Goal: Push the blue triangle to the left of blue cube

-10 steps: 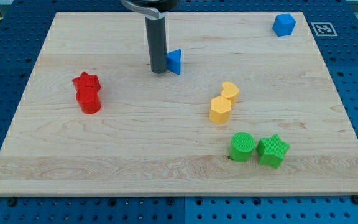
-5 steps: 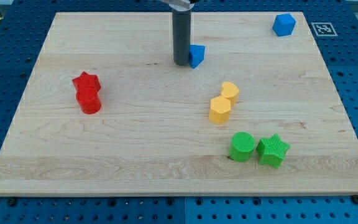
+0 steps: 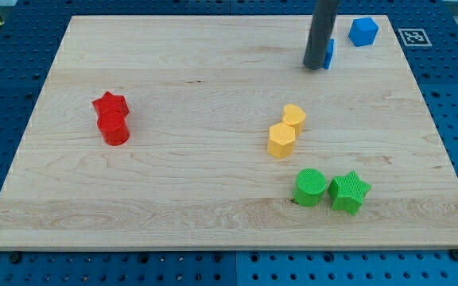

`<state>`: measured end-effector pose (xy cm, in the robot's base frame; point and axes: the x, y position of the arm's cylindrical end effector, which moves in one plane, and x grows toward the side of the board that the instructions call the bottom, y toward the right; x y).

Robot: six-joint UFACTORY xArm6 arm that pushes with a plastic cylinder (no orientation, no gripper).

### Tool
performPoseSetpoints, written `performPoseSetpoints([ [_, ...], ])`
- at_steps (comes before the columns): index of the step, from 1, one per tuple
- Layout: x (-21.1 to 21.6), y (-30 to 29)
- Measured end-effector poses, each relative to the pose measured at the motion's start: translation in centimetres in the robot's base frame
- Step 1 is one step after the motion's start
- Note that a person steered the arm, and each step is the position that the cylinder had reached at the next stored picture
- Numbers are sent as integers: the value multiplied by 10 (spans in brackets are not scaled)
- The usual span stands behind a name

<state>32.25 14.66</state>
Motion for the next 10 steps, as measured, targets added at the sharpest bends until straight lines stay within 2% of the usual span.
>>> performPoseSetpoints([
  [2, -8, 51],
  [4, -10, 28],
  [6, -39, 6],
  [8, -57, 6],
  [10, -58, 19],
])
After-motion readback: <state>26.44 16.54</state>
